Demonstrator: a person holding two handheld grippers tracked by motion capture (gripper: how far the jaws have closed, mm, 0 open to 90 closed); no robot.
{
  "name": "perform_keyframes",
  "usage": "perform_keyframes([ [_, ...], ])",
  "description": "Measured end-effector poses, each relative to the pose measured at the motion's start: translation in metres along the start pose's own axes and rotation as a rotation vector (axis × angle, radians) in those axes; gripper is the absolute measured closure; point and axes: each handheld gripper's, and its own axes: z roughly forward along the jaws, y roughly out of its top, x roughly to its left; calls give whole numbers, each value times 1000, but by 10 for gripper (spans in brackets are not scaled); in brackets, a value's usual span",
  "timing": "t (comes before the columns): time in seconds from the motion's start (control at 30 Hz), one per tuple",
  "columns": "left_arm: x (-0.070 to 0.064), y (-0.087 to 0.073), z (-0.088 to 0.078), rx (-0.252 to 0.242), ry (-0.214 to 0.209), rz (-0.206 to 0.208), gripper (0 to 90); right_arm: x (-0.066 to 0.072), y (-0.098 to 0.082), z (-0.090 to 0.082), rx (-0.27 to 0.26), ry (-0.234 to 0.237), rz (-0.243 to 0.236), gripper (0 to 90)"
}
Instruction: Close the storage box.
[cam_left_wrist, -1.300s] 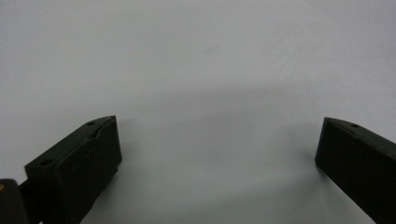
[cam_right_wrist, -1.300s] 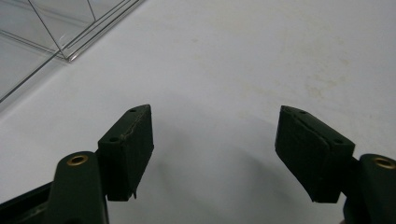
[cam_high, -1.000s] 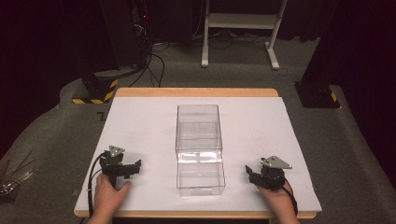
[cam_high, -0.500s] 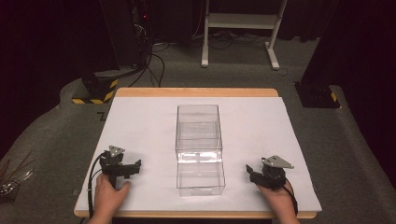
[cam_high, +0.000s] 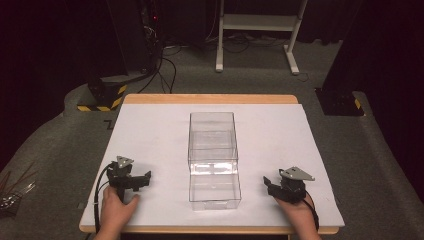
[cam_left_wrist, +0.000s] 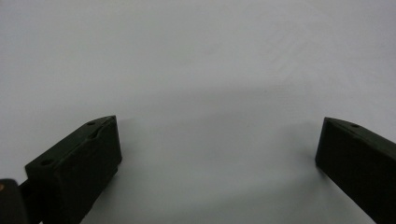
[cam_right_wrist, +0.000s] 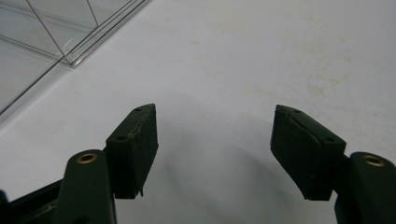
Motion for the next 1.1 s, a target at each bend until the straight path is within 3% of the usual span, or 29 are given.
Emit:
perform_keyframes([
  [0.4, 0, 0, 0, 0, 0, -1, 6, -3, 3, -10, -65, 28, 32, 333],
  [1.1, 0, 0, 0, -1, -1, -1, 5, 24, 19, -48, -165, 93, -17, 307],
])
